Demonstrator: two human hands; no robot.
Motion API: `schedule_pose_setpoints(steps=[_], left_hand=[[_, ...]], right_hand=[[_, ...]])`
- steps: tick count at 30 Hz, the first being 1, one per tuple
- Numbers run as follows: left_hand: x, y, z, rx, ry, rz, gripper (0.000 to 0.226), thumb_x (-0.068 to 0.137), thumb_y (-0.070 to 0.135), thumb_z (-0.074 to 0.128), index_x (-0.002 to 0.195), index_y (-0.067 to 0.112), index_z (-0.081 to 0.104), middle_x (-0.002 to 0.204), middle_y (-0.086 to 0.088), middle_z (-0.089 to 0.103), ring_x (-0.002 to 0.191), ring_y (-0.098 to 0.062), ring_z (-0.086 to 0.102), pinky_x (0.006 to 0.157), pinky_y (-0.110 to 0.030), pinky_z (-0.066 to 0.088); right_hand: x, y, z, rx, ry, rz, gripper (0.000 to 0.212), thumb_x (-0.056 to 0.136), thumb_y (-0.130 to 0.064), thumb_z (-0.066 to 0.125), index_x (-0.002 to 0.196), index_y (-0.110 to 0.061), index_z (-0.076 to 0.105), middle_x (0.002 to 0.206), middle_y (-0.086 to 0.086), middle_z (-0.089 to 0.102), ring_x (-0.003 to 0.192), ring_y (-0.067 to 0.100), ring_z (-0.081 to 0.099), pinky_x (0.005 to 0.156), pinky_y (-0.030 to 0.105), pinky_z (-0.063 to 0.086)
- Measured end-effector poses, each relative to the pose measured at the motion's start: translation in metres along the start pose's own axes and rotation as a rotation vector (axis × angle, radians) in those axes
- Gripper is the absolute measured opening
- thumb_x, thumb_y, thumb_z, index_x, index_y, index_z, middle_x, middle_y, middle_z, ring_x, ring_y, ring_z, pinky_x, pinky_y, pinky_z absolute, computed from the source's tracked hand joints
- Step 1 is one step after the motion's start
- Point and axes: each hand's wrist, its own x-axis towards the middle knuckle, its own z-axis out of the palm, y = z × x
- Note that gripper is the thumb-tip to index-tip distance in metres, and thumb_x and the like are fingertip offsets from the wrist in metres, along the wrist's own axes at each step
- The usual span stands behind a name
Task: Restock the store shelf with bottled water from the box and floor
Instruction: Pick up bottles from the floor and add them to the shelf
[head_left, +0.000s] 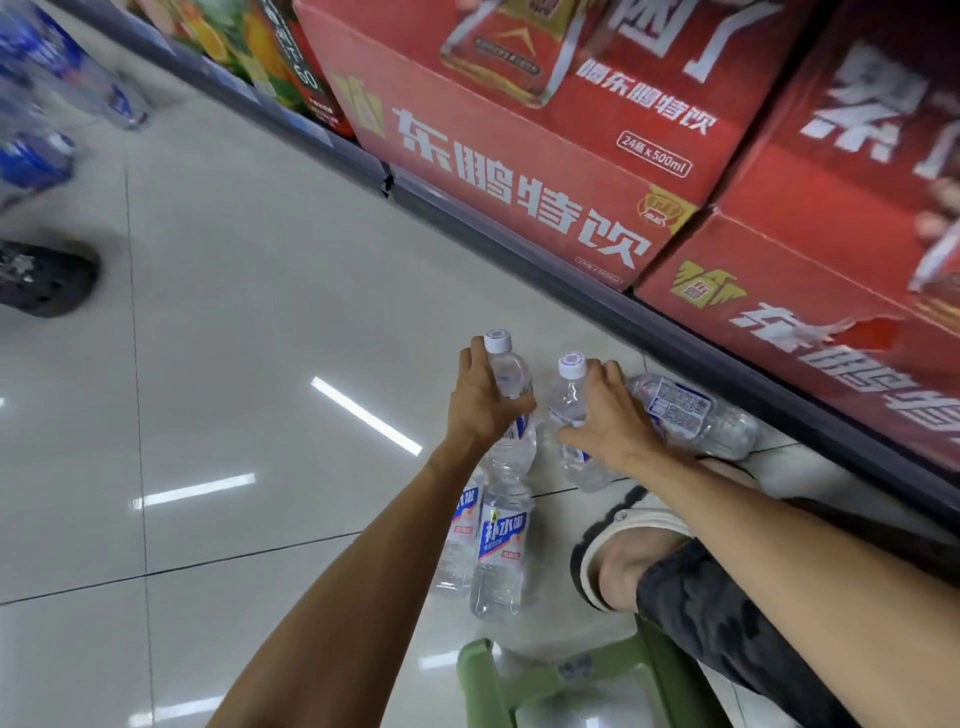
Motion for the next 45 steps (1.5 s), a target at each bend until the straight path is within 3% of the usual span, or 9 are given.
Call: schedule_pose_setpoints(steps=[6, 10, 13, 15, 25, 28, 36, 41, 45], left_hand=[[-0.036, 0.036, -0.013, 0.038, -0.038, 0.213, 0.073, 0.071, 0.019, 0.084, 0.129, 0.008, 0.042, 0.121, -0.009, 0.051, 0.099, -0.015, 0.049, 0.083, -0.026, 0.048], [-0.049, 0.069, -0.03, 0.027, -0.087, 0.324, 0.069, 0.062, 0.011, 0.085, 0.12, 0.011, 0.047, 0.113, -0.007, 0.052, 0.1, -0.023, 0.052, 0.082, -0.032, 0.049], [-0.057, 0.101, -0.042, 0.026, -0.11, 0.426, 0.068, 0.059, 0.009, 0.083, 0.116, 0.015, 0.047, 0.108, -0.003, 0.052, 0.098, -0.022, 0.052, 0.081, -0.035, 0.049], [-0.065, 0.125, -0.049, 0.008, -0.137, 0.492, 0.07, 0.059, 0.008, 0.082, 0.119, 0.017, 0.048, 0.11, -0.001, 0.055, 0.103, -0.022, 0.054, 0.086, -0.039, 0.049], [-0.128, 0.246, -0.074, -0.034, -0.205, 0.79, 0.073, 0.067, 0.005, 0.082, 0.12, 0.036, 0.045, 0.116, -0.004, 0.057, 0.111, -0.024, 0.055, 0.097, -0.046, 0.048], [-0.146, 0.281, -0.072, -0.001, -0.201, 0.897, 0.073, 0.069, 0.005, 0.083, 0.125, 0.029, 0.043, 0.12, -0.007, 0.054, 0.114, -0.024, 0.052, 0.101, -0.047, 0.044], [-0.2, 0.374, -0.056, -0.014, -0.28, 1.081, 0.081, 0.071, 0.021, 0.084, 0.137, 0.033, 0.039, 0.131, 0.014, 0.051, 0.122, -0.001, 0.048, 0.105, -0.022, 0.04], [-0.232, 0.432, -0.033, 0.042, -0.347, 1.21, 0.082, 0.076, 0.017, 0.081, 0.143, 0.018, 0.036, 0.14, 0.001, 0.048, 0.131, -0.015, 0.045, 0.112, -0.042, 0.036], [-0.256, 0.477, -0.012, 0.074, -0.385, 1.309, 0.08, 0.075, 0.017, 0.081, 0.141, 0.025, 0.037, 0.136, 0.005, 0.05, 0.127, -0.011, 0.047, 0.109, -0.034, 0.038]], right_hand=[[-0.046, -0.006, -0.05, 0.046, 0.097, -0.135, 0.071, 0.07, -0.028, 0.081, 0.125, -0.016, 0.038, 0.115, 0.0, 0.038, 0.104, 0.026, 0.058, 0.078, 0.033, 0.046], [-0.076, -0.005, -0.093, 0.044, 0.202, -0.183, 0.078, 0.069, -0.026, 0.081, 0.131, -0.015, 0.037, 0.11, -0.007, 0.032, 0.105, 0.02, 0.055, 0.077, 0.027, 0.042], [-0.098, -0.003, -0.125, 0.057, 0.275, -0.164, 0.09, 0.069, -0.026, 0.081, 0.142, -0.013, 0.029, 0.13, 0.002, 0.036, 0.116, 0.023, 0.05, 0.097, 0.038, 0.046], [-0.115, -0.002, -0.147, 0.066, 0.327, -0.165, 0.093, 0.068, -0.025, 0.081, 0.143, -0.012, 0.028, 0.127, 0.003, 0.037, 0.114, 0.021, 0.05, 0.101, 0.041, 0.046], [-0.219, 0.007, -0.247, 0.041, 0.66, -0.178, 0.07, 0.066, -0.043, 0.074, 0.122, -0.018, 0.038, 0.103, -0.007, 0.034, 0.089, 0.018, 0.051, 0.076, 0.041, 0.051], [-0.253, 0.015, -0.27, 0.033, 0.778, -0.144, 0.066, 0.066, -0.04, 0.073, 0.12, -0.021, 0.04, 0.101, -0.006, 0.036, 0.086, 0.02, 0.054, 0.07, 0.037, 0.048], [-0.336, 0.047, -0.324, 0.086, 1.015, -0.037, 0.065, 0.069, -0.043, 0.07, 0.122, -0.021, 0.041, 0.111, -0.001, 0.044, 0.093, 0.028, 0.058, 0.075, 0.044, 0.052], [-0.381, 0.077, -0.352, 0.092, 1.125, 0.046, 0.077, 0.069, -0.042, 0.069, 0.134, -0.02, 0.034, 0.121, -0.002, 0.043, 0.103, 0.029, 0.056, 0.076, 0.039, 0.043], [-0.416, 0.102, -0.375, 0.087, 1.189, 0.116, 0.072, 0.069, -0.042, 0.069, 0.13, -0.022, 0.037, 0.116, -0.002, 0.044, 0.1, 0.031, 0.057, 0.079, 0.041, 0.047]])
